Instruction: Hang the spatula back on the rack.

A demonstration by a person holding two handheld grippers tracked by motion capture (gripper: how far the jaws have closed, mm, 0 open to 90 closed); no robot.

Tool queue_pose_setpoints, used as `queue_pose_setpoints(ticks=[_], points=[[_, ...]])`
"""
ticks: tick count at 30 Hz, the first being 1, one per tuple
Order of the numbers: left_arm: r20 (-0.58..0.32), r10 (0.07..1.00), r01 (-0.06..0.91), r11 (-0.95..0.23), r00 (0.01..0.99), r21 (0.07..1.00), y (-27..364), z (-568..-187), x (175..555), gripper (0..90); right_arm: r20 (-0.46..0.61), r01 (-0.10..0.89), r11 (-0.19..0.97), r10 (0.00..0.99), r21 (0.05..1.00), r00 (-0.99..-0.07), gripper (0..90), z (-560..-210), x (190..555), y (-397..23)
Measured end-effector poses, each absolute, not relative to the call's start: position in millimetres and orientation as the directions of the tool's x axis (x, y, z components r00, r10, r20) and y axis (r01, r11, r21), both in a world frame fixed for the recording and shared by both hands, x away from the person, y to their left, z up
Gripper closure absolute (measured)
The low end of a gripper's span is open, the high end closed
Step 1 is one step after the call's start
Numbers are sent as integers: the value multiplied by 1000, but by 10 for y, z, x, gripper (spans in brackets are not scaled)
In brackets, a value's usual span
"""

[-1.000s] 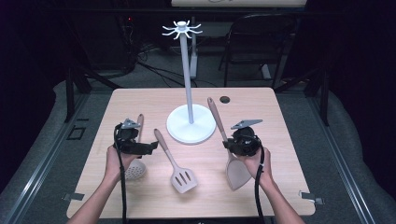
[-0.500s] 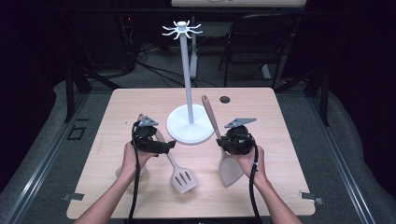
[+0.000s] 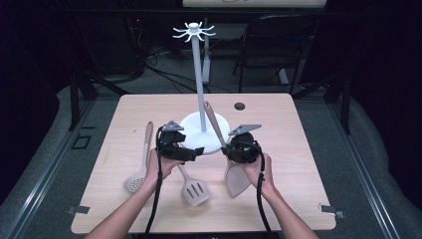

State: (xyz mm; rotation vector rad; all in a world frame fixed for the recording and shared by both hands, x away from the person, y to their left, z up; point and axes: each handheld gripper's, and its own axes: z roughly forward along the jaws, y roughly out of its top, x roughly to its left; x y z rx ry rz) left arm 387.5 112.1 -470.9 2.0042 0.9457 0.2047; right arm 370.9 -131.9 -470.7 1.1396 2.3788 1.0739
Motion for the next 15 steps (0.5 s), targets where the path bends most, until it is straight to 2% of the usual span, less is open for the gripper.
queue_pose_setpoints(ticks=[8,15], points=[[-223,638,505,-300,737,810,953,-4628,3853,218,36,522,421,752,742,-659,784,-4725,3670,-1288],[-263,612,508,-266,746,819,846,-4661,3873,380,30,504,423,743,753,-668,785,-4739,3626,-1214]])
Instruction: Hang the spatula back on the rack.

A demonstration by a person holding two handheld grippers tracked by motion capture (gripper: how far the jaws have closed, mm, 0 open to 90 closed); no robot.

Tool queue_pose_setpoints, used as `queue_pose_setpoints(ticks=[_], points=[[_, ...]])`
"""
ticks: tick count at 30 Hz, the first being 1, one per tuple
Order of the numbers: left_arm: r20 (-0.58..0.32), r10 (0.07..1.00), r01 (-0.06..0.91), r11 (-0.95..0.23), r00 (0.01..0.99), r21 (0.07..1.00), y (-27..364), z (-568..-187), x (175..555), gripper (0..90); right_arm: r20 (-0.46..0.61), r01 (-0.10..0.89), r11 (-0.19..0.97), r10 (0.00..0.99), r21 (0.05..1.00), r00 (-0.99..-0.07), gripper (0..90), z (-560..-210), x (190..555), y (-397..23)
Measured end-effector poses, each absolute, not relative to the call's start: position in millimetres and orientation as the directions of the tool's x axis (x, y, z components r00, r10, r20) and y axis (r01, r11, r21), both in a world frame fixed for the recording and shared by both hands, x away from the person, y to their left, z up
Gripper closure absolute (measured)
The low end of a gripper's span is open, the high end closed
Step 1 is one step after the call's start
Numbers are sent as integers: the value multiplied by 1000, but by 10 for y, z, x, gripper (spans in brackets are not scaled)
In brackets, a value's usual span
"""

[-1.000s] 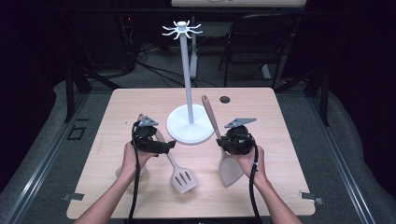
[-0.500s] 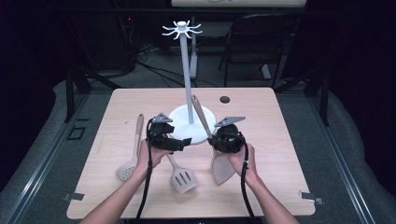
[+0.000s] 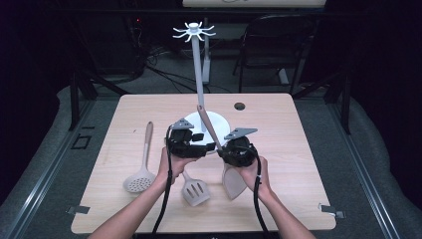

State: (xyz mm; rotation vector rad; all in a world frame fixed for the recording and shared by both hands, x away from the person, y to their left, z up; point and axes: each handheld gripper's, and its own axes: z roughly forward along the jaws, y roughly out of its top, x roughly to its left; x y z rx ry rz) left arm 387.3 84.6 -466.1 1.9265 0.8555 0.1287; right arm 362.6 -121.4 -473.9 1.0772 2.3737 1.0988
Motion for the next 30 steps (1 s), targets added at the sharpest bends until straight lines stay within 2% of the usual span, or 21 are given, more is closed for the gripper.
queue_pose_setpoints(ticks=[4,10,12,14,16,17,21,25,30], points=[[-275,598,493,-236,753,837,808,-4670,3858,454,21,498,430,741,753,-672,785,-4723,3591,-1179],[-278,604,489,-215,747,845,765,-4711,3845,646,-4,476,441,737,760,-676,782,-4758,3527,-1093],[-311,591,504,-191,744,842,779,-4721,3854,674,-7,471,444,733,762,-680,779,-4755,3518,-1104],[-312,591,504,-190,744,843,782,-4717,3845,683,18,477,426,732,769,-681,765,-4767,3521,-1133],[-327,583,510,-179,744,841,793,-4723,3846,689,62,511,420,725,750,-686,674,-4792,3530,-1157],[-332,582,512,-173,743,841,795,-4725,3847,691,68,528,437,720,729,-690,656,-4824,3537,-1160],[-342,582,517,-162,738,840,796,-4723,3836,696,57,535,457,721,711,-691,758,-4941,3526,-1207],[-331,588,505,-157,738,848,778,-4715,3821,686,9,503,469,725,725,-689,780,-4923,3485,-1157],[-330,578,497,-154,746,854,777,-4726,3811,697,13,499,452,731,739,-683,781,-4922,3472,-1137]])
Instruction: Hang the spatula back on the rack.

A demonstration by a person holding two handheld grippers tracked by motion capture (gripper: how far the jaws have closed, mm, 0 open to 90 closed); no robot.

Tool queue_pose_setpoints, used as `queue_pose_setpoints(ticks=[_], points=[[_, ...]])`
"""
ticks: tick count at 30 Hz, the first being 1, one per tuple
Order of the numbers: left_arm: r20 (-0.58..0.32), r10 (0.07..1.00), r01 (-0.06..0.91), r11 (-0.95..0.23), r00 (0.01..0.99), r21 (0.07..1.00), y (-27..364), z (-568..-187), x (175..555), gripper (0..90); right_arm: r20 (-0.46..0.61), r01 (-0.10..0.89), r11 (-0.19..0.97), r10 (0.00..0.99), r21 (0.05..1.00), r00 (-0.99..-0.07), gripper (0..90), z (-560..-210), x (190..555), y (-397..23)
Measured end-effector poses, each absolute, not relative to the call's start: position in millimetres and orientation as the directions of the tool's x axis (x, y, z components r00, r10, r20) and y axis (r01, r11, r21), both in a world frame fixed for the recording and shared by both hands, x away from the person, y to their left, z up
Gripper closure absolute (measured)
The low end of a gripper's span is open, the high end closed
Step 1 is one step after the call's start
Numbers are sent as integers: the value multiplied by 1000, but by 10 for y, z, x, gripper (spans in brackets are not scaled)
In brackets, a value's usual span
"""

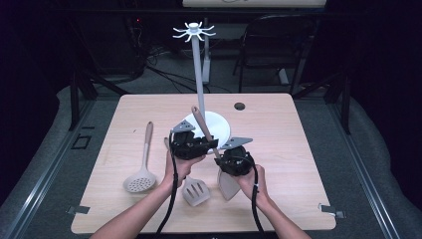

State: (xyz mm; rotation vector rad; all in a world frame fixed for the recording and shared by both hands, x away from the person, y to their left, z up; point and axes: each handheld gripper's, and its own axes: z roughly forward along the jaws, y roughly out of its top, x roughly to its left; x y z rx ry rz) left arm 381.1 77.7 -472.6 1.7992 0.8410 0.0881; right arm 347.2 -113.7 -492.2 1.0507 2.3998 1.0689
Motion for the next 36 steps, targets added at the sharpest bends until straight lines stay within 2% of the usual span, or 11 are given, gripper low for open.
queue_pose_setpoints(ticks=[7,11,19,21,30,36], points=[[-370,547,505,-116,751,855,802,-4717,3801,737,29,486,435,722,758,-692,758,-4895,3459,-1149],[-393,519,514,-108,759,851,808,-4693,3800,752,46,490,411,729,769,-683,611,-4838,3452,-1257],[-352,484,466,-137,801,874,759,-4539,3759,771,72,495,366,744,788,-664,365,-4755,3405,-1480],[-345,472,459,-147,811,876,750,-4497,3774,771,72,498,365,747,787,-661,280,-4726,3401,-1549],[-293,460,420,-202,838,885,686,-4345,3912,771,57,539,363,789,760,-612,78,-4745,3396,-1954],[-275,456,406,-217,846,888,664,-4280,4033,771,48,559,361,809,747,-586,15,-4793,3390,-2206]])
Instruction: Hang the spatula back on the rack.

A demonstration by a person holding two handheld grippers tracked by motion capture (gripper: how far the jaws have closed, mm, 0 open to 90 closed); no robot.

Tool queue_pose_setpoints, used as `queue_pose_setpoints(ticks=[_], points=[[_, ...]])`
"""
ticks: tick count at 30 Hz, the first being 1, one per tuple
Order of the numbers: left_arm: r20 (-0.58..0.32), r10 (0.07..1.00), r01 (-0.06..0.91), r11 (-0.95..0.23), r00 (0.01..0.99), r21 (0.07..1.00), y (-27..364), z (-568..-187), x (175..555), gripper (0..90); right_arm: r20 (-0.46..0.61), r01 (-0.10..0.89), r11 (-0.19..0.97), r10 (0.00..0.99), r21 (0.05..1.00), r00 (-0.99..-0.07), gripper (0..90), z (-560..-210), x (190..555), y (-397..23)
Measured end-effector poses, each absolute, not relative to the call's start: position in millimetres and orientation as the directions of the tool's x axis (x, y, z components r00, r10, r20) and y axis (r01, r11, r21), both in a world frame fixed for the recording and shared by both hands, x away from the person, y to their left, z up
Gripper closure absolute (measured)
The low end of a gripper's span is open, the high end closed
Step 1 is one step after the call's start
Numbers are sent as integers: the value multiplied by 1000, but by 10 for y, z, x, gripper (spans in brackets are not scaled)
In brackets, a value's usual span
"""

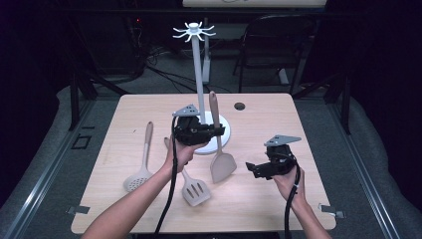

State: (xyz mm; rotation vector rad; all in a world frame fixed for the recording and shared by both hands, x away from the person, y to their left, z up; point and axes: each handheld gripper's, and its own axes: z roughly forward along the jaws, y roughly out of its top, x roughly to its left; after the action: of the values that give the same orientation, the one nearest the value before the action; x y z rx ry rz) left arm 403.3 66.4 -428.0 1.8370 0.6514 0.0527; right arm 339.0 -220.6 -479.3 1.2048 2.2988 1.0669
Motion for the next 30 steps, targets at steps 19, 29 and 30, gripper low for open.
queue_pose_setpoints(ticks=[19,29,30], points=[[-238,458,384,-257,857,887,679,-4072,4350,771,16,592,391,825,705,-564,0,-4895,3517,-2299],[-202,472,362,-276,858,891,712,-3921,4466,771,-2,589,417,817,692,-576,3,-4912,3553,-2286],[-199,474,361,-278,858,890,716,-3902,4480,771,0,589,418,816,691,-579,4,-4914,3557,-2286]])
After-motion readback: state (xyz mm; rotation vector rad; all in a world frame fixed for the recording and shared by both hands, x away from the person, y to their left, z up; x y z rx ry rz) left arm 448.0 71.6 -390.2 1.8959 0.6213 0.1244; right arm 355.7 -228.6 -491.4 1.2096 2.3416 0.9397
